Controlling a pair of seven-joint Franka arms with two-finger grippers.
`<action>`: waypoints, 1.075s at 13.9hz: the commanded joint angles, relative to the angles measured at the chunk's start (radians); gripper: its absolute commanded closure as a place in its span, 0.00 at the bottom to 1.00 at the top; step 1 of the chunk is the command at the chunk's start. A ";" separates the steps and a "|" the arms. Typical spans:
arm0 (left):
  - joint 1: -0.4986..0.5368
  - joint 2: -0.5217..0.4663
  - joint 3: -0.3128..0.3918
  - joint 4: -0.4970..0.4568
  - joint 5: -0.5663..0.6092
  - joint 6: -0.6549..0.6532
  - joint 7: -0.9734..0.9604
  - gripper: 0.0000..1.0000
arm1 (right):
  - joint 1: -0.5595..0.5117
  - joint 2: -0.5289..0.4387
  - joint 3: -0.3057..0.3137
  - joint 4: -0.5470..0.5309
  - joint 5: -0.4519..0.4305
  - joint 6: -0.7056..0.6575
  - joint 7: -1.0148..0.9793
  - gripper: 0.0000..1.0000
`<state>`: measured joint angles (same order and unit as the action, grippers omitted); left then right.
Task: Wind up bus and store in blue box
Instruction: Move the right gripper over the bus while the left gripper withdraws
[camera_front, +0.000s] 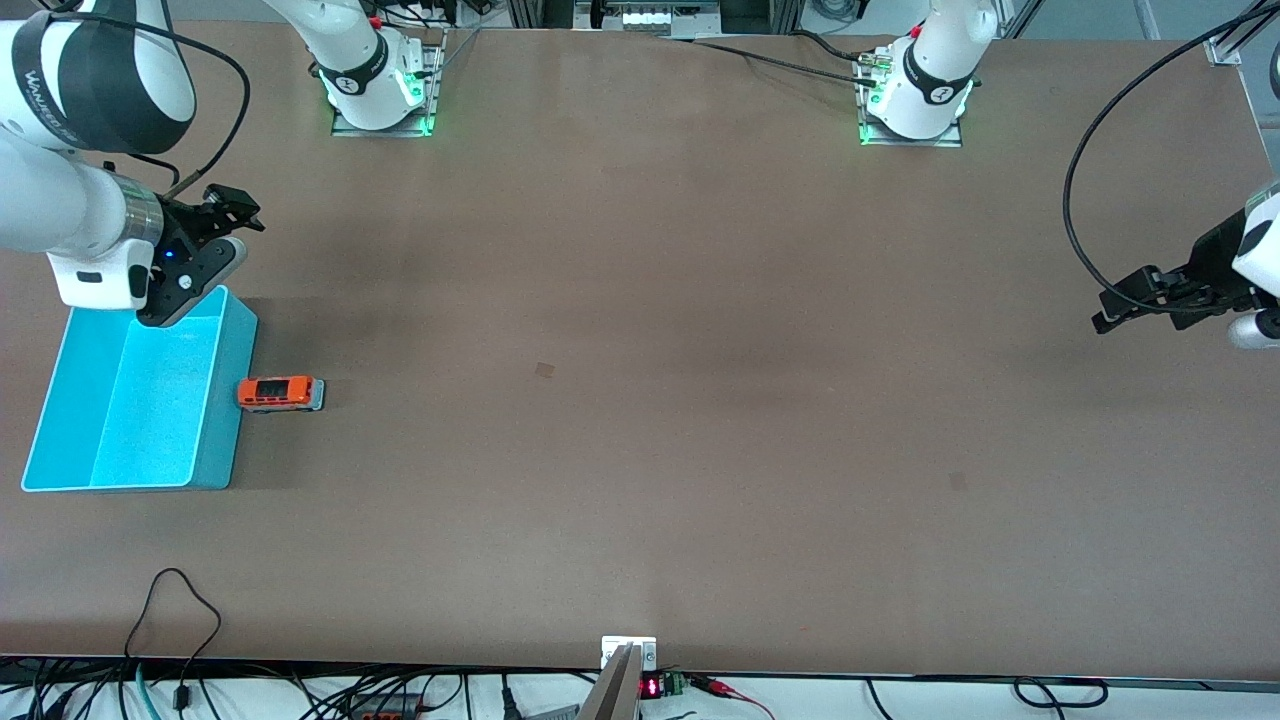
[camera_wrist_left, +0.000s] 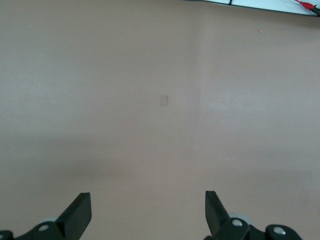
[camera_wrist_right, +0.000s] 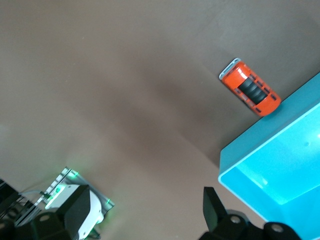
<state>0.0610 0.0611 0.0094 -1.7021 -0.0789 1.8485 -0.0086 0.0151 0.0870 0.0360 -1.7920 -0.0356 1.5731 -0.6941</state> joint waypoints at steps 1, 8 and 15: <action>-0.001 -0.033 -0.032 -0.018 -0.012 -0.035 -0.062 0.00 | -0.014 -0.010 0.004 -0.035 -0.010 0.060 -0.036 0.00; -0.001 -0.093 -0.031 -0.013 0.050 -0.110 0.017 0.00 | -0.106 0.071 0.008 -0.187 -0.035 0.473 -0.626 0.00; 0.000 -0.098 -0.026 0.030 0.050 -0.204 -0.028 0.00 | -0.127 0.206 0.018 -0.234 -0.148 0.692 -0.760 0.00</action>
<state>0.0612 -0.0206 -0.0154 -1.6874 -0.0442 1.6789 -0.0269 -0.1008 0.2836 0.0390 -1.9892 -0.1391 2.2017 -1.4306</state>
